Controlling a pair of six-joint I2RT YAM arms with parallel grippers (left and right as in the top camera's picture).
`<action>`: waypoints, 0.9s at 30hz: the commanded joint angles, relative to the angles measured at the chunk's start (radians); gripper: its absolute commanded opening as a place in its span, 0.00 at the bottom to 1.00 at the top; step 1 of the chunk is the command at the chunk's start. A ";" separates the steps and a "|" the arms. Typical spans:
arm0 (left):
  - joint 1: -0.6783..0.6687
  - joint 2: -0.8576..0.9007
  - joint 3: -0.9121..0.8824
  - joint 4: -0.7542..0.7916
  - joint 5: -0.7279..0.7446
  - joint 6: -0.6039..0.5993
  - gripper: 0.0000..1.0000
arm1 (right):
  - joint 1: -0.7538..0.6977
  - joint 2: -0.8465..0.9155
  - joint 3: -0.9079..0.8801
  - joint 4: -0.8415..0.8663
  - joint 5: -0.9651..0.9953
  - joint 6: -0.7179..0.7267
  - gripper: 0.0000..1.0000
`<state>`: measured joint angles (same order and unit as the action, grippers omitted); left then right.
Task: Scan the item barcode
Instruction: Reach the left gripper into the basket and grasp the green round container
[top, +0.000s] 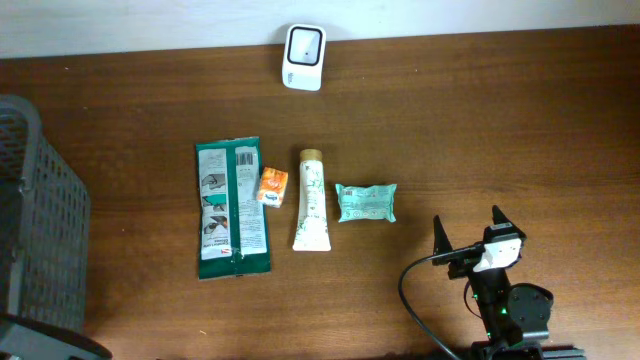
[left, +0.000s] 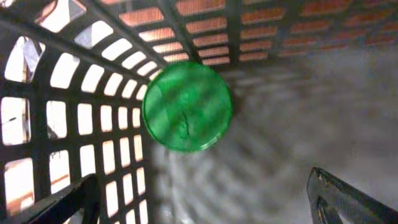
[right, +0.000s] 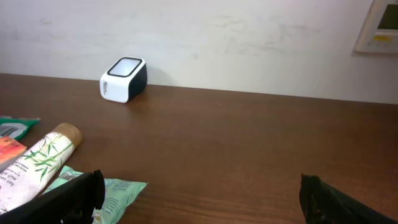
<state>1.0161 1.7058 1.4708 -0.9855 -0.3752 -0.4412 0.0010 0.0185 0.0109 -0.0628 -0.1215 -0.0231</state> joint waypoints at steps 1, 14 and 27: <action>0.036 0.020 -0.015 0.061 -0.014 0.078 0.94 | 0.006 -0.004 -0.005 -0.005 -0.008 0.004 0.98; 0.056 0.161 -0.015 0.162 -0.093 0.185 0.96 | 0.006 -0.004 -0.005 -0.005 -0.008 0.004 0.98; 0.108 0.209 -0.015 0.158 0.034 0.185 0.76 | 0.006 -0.004 -0.005 -0.005 -0.008 0.004 0.98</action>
<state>1.1076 1.8973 1.4620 -0.8257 -0.4255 -0.2523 0.0010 0.0185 0.0109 -0.0628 -0.1215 -0.0219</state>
